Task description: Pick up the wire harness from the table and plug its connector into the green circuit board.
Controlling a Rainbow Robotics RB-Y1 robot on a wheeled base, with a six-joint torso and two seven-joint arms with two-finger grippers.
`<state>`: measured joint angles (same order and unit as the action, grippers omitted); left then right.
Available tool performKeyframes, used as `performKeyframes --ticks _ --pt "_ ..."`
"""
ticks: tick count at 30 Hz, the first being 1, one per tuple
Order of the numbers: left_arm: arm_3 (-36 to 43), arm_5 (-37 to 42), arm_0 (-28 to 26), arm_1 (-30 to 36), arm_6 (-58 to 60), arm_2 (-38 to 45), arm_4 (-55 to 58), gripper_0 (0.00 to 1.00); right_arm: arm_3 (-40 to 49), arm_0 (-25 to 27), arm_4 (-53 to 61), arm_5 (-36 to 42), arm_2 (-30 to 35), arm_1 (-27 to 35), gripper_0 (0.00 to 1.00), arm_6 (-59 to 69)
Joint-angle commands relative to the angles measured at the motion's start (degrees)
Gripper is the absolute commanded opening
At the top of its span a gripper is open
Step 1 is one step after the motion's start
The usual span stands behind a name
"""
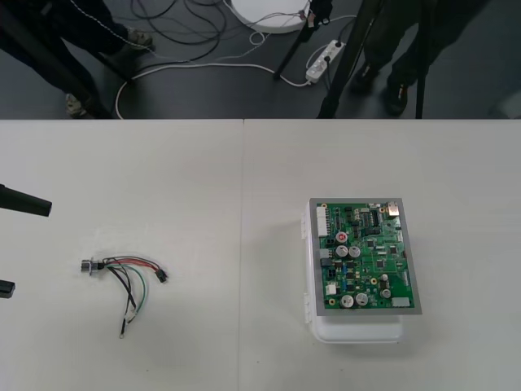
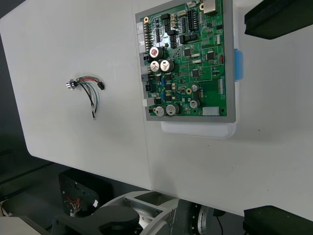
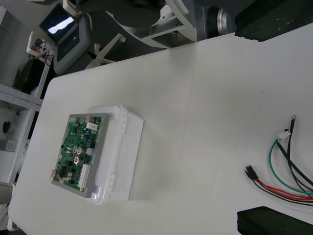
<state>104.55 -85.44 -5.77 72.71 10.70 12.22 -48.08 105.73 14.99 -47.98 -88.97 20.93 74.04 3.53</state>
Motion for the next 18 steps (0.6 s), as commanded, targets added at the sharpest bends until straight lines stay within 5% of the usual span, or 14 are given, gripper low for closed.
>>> performKeyframes --ticks 1,18 --pt "0.0 -0.7 -1.4 2.6 0.5 1.8 0.5 1.00 0.8 0.7 -0.2 -0.3 2.1 -0.3 1.00 0.6" --pt "0.0 -0.7 -1.4 2.6 0.5 1.8 0.5 1.00 0.8 0.7 -0.2 -0.3 2.1 -0.3 1.00 0.6"
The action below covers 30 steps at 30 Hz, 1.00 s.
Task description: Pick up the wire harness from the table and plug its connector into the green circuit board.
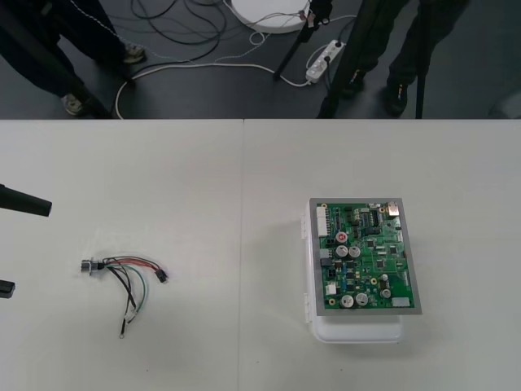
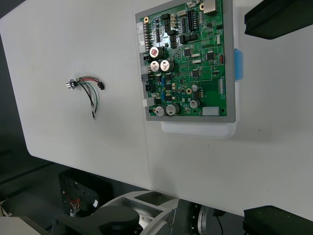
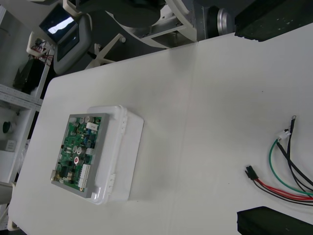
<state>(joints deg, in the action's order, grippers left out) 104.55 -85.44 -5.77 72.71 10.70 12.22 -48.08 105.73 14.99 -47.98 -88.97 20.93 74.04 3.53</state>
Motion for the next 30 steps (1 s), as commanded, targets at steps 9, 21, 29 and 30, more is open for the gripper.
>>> performKeyframes --ticks 9,21,29,30 --pt "0.0 -0.7 -1.4 2.6 0.5 1.8 0.5 1.00 0.8 0.7 -0.2 -0.3 2.1 -0.3 1.00 0.6" --pt "0.0 -0.7 -1.4 2.6 0.5 1.8 0.5 1.00 0.8 0.7 -0.2 -0.3 2.1 -0.3 1.00 0.6" --pt "0.0 -0.7 -1.4 2.6 0.5 1.8 0.5 1.00 0.8 0.7 -0.2 -0.3 2.1 -0.3 1.00 0.6" --pt "0.0 -0.7 -1.4 2.6 0.5 1.8 0.5 1.00 0.8 0.7 -0.2 -0.3 2.1 -0.3 1.00 0.6"
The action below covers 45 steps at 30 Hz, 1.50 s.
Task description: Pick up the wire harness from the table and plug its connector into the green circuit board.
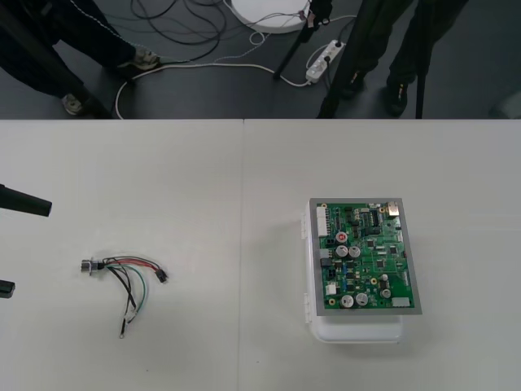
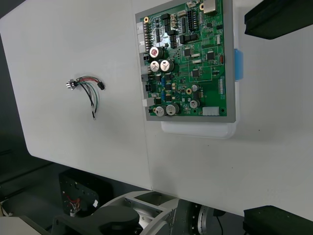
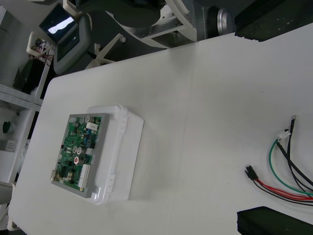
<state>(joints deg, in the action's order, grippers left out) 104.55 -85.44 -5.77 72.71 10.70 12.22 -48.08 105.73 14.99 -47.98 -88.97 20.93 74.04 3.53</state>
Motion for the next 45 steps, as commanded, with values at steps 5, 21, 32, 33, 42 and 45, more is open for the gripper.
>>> performKeyframes --ticks 5,21,32,33,42,45 --pt "0.0 -0.7 -1.4 2.6 0.5 1.8 0.5 1.00 0.8 0.7 -0.2 -0.3 2.1 -0.3 1.00 0.6" --pt "0.0 -0.7 -1.4 2.6 0.5 1.8 0.5 1.00 0.8 0.7 -0.2 -0.3 2.1 -0.3 1.00 0.6" --pt "-0.8 -1.0 -3.0 -1.3 0.4 -1.1 -0.2 1.00 0.8 0.7 -0.2 -0.3 2.1 -0.3 1.00 0.6" --pt "-1.2 -1.0 -2.9 -1.6 0.5 -1.2 0.0 1.00 0.8 0.7 -0.2 -0.3 2.1 -0.3 1.00 0.6" --pt "-2.2 -1.7 -1.7 -1.4 0.5 -1.4 -3.5 1.00 1.3 1.3 -1.6 0.7 -1.3 -2.0 1.00 -0.3" --pt "-2.2 -1.7 -1.0 -1.3 0.5 -1.4 -6.3 1.00 1.6 1.3 -1.6 1.3 -1.3 -2.0 1.00 -0.5"
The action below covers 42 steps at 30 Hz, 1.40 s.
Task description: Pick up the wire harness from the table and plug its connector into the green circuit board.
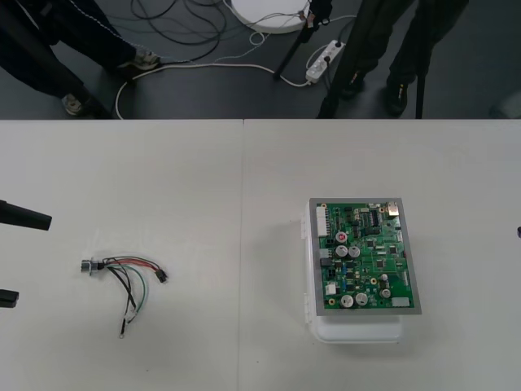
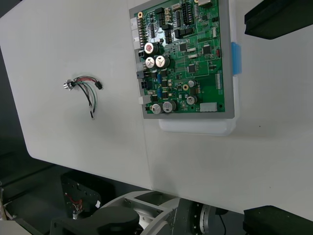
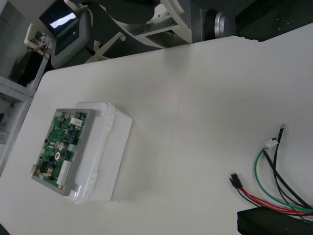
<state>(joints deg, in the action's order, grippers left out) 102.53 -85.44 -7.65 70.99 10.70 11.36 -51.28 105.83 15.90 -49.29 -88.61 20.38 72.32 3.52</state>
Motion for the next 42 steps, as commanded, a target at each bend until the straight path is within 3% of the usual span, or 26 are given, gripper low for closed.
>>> performKeyframes --ticks 1,10,18,30,42 --pt "-0.2 -1.7 1.4 0.6 0.6 -0.5 -5.0 1.00 1.7 0.5 -0.1 1.4 -0.8 -0.3 1.00 -0.6" --pt "0.6 1.0 2.4 2.6 1.6 -1.8 -12.3 1.00 2.2 1.0 1.0 6.8 -2.5 1.2 1.00 -2.6" --pt "2.0 11.4 2.7 5.7 2.2 -9.9 -16.3 1.00 -1.8 1.2 10.2 13.5 -10.5 7.6 1.00 -14.7" --pt "3.8 19.9 7.1 6.8 3.6 -18.7 -29.8 1.00 -5.8 0.9 20.4 14.4 -19.6 9.2 1.00 -25.2" --pt "4.9 25.1 13.3 7.1 5.6 -28.6 -39.6 1.00 -13.9 -12.6 26.8 11.9 -38.3 7.2 1.00 -35.8"
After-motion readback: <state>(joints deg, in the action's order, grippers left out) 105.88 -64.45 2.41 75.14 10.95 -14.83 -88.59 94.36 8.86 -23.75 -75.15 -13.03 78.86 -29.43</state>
